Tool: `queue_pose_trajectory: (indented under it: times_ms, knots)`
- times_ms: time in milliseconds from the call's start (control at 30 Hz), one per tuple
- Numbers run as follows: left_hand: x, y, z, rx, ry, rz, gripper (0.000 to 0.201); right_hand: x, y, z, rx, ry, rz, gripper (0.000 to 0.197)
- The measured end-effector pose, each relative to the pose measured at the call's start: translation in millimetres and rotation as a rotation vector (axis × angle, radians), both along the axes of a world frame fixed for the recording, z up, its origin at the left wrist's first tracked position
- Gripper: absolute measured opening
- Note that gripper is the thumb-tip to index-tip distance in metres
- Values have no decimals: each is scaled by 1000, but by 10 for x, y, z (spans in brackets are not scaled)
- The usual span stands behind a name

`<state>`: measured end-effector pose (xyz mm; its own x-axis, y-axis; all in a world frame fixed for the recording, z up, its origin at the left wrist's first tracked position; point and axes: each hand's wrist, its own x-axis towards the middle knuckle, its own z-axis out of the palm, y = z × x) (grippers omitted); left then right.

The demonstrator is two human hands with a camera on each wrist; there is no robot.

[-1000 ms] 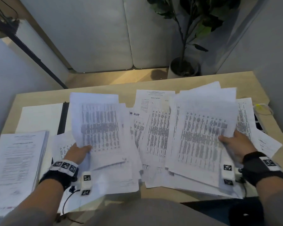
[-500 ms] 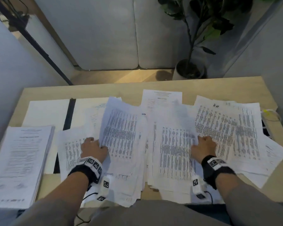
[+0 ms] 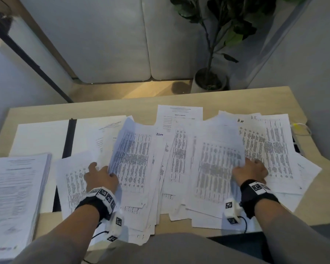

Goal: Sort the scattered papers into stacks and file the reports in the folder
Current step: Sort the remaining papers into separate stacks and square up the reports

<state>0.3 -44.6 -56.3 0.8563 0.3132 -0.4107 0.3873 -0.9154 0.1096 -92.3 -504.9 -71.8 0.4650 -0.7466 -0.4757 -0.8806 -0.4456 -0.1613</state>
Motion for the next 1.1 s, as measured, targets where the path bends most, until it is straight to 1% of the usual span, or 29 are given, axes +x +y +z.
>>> queue_pose_trajectory:
  times_ms: [67, 100, 200, 300, 400, 500, 600, 633, 667, 700, 733, 767, 800, 833, 867, 933, 967, 1000, 1067, 1100]
  knots:
    - [-37, 2, 29, -5, -19, -4, 26, -52, -93, -5, 36, 44, -66, 66]
    - [-52, -1, 48, -9, -23, -16, 28, -70, -118, -11, 46, 47, -68, 67]
    - [-74, -34, 75, -14, -39, -53, 32, -88, -116, -9, 27, 38, -30, 65]
    - [-94, -75, 80, 8, -63, -48, 32, -70, -99, 14, 8, 20, -32, 61]
    - [-91, -61, 78, 27, -72, -41, 27, -69, -70, 58, -12, -69, -78, 51]
    - [-59, -42, 60, -64, -63, -36, 22, -95, -128, 53, 11, -229, -145, 42]
    - [-78, -34, 93, -175, -64, 45, 8, -128, -277, 33, 107, -292, -171, 43]
    - [-84, -35, 124, -244, -67, 97, 10, -143, -322, 55, 126, -317, -166, 42]
    - [-78, -38, 157, -304, -70, 149, 26, -158, -388, 48, 150, -344, -173, 44]
    - [-61, -19, 167, -364, -57, 190, 44, -181, -437, 92, 182, -382, -188, 49]
    - [-38, -2, 179, -400, -16, 217, 52, -194, -502, 126, 205, -410, -203, 59]
    - [-7, 21, 198, -427, 42, 210, 49, -206, -564, 184, 224, -426, -210, 72]
    - [28, 73, 201, -441, 112, 175, 42, -222, -651, 176, 229, -404, -209, 81]
    - [63, 151, 189, -456, 155, 143, 43, -237, -694, 217, 231, -390, -199, 83]
    - [109, 242, 191, -450, 185, 137, 56, -263, -752, 248, 252, -366, -199, 77]
    - [242, 510, 85, -471, 176, 144, 96, -321, -877, 310, 272, -377, -218, 53]
    - [305, 624, 53, -497, 148, 163, 102, -357, -946, 327, 273, -403, -234, 48]
    - [341, 661, 139, -562, 105, 198, 90, -382, -997, 356, 283, -436, -270, 49]
    - [411, 759, 359, -680, 18, 292, 42, -440, -1145, 358, 318, -547, -328, 52]
    - [420, 742, 523, -740, -22, 336, 32, -462, -1239, 325, 367, -602, -365, 58]
